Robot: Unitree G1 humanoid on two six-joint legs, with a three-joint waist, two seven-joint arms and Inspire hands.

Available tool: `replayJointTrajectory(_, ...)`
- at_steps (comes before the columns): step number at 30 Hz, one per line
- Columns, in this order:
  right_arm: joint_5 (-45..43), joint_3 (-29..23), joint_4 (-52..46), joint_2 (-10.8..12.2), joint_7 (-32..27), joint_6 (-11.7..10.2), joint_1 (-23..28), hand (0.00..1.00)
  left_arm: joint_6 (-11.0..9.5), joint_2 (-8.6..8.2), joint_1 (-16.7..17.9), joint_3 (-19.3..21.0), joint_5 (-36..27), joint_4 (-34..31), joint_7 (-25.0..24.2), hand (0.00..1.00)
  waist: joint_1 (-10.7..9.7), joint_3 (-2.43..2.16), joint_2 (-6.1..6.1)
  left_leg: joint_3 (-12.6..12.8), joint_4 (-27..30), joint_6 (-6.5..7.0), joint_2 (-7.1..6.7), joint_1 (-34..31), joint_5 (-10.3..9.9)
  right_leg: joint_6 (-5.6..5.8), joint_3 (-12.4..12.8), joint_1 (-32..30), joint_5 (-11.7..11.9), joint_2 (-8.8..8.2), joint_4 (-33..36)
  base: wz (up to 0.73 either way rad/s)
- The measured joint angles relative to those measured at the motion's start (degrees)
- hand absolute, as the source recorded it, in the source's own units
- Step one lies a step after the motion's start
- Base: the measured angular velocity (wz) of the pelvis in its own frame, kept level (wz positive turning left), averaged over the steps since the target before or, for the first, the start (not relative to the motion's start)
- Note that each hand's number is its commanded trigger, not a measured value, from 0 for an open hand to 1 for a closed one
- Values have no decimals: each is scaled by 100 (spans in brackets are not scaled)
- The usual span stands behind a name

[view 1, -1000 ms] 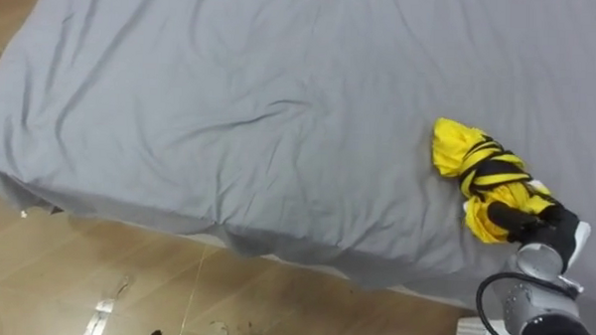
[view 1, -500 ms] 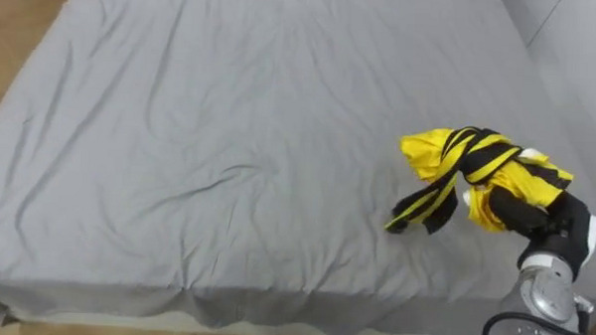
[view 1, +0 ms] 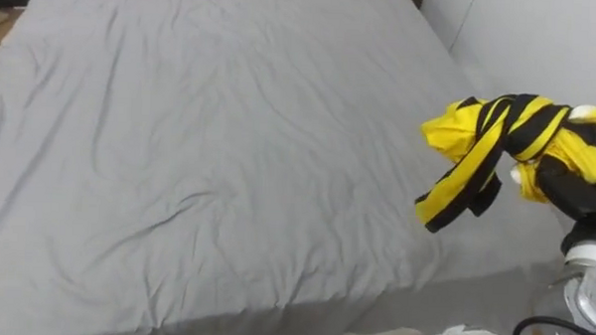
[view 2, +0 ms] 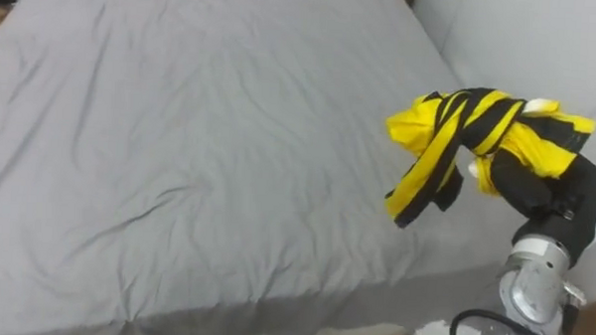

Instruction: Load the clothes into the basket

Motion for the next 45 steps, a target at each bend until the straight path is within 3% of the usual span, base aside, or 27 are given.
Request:
replayJointTrajectory(7, -13, -29, 123, 44, 291, 262, 189, 100, 173, 4, -159, -193, 30, 0, -141, 0, -269, 13, 13, 597, 5, -81, 85, 160, -150, -6, 577, -89, 16, 130, 2, -49)
replayJointTrajectory(9, -16, -29, 330, 46, 431, 266, 213, 100, 199, 7, -224, -315, 47, 4, -142, 0, -381, 14, 13, 620, 8, -81, 80, 156, -150, 7, 677, -98, 43, 136, -8, -33)
replayJointTrajectory(12, -18, -30, 548, 79, 548, 484, 312, 100, 268, 12, -349, -466, 44, 43, -163, 0, -419, 2, 30, 789, 7, -82, 76, 135, -151, 17, 858, -198, 50, 152, 0, -36)
replayJointTrajectory(17, -137, -29, 588, 99, 630, 595, 328, 100, 422, 10, -513, -593, -9, 61, -159, 0, -461, -28, 186, 802, 11, -82, 107, -108, -151, 27, 1110, -633, 145, 250, 246, -46)
replayJointTrajectory(20, -245, -32, 731, 99, 646, 595, 212, 100, 423, 26, -575, -735, -14, 65, -157, 0, -573, -50, 275, 797, 29, -80, 103, -356, -152, 34, 1119, -919, 150, 222, 319, -9)
replayJointTrajectory(24, -460, -22, 1282, 99, 611, 559, -179, 100, 411, 15, -813, -1038, -16, 219, -156, 0, -688, 4, 461, 801, 57, -76, 101, -659, -154, 62, 1105, -1267, 180, 258, 417, 1)
replayJointTrajectory(30, -456, 75, 1740, 99, 325, 548, -474, 100, 365, 6, -974, -1086, -125, 509, -159, 0, -562, 27, 774, 765, 195, -51, 111, -1063, -162, 74, 1082, -1736, 193, 226, 583, -9)
replayJointTrajectory(34, -390, 72, 2329, 98, 141, 529, -913, 100, 280, 7, -955, -1086, -253, 516, -155, 0, -521, 36, 798, 728, 194, 23, 77, -1291, -81, 77, 1036, -2039, 191, 211, 725, 8)
replayJointTrajectory(42, -266, 75, 2534, 67, -281, 450, -1560, 100, 255, 28, -954, -1096, -701, 485, -139, 0, -432, 31, 830, 561, 222, 105, -10, -1638, 49, 97, 882, -2406, 186, 88, 926, 14)
replayJointTrajectory(43, -268, 69, 2534, 39, -318, 418, -1559, 91, 256, 29, -952, -1096, -700, 437, -139, 0, -386, 32, 832, 543, 224, 113, -19, -1661, 58, 102, 857, -2431, 183, 84, 947, 11)
replayJointTrajectory(44, -268, 69, 2534, 29, -339, 418, -1560, 15, 256, 29, -952, -1095, -700, 425, -139, 0, -373, 31, 833, 530, 228, 116, -25, -1673, 61, 105, 843, -2441, 178, 83, 957, 13)
replayJointTrajectory(45, -268, 69, 2534, 24, -378, 418, -1570, 0, 256, 34, -944, -1095, -701, 393, -139, 0, -368, 30, 834, 507, 237, 122, -42, -1707, 68, 109, 824, -2483, 154, 76, 1009, 13)
